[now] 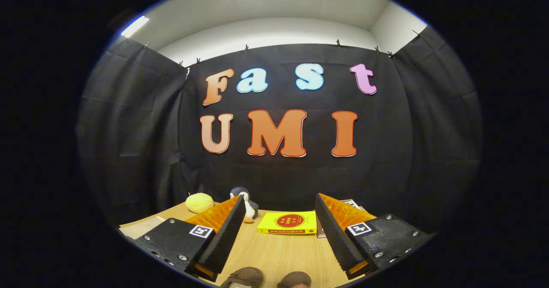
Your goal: Open the storage box then place both shoes into the box .Put the left shoe in first, then the right shoe, with the right side of both shoes facing outward in a uniform manner.
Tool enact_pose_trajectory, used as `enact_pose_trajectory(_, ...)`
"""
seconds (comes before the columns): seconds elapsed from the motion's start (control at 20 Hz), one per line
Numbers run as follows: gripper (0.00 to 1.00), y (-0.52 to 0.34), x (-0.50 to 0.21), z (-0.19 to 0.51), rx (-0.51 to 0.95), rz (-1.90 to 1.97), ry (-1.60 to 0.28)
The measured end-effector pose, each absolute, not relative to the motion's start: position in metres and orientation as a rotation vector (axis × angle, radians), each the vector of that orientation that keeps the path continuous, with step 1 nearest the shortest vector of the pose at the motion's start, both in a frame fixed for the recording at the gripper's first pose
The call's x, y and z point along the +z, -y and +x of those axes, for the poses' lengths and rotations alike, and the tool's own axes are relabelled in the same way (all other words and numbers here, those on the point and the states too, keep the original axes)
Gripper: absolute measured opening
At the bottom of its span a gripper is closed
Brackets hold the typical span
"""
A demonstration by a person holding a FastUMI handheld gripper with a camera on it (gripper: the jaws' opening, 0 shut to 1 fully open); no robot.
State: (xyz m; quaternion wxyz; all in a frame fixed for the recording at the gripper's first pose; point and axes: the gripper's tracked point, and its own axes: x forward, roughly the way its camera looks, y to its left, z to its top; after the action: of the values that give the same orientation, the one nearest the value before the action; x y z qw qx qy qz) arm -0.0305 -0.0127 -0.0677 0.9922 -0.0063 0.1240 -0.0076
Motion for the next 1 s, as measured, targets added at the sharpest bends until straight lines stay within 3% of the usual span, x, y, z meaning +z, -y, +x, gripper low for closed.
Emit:
enact_pose_trajectory(0.15, 0.97, 0.021, -0.054, -0.037, -0.01, -0.042, -0.179)
enact_pose_trajectory(0.4, 0.97, 0.003, -0.072, -0.049, 0.059, -0.005, -0.254)
enact_pose_trajectory(1.0, 0.98, -0.138, -0.189, -0.118, 0.425, 0.281, -0.777)
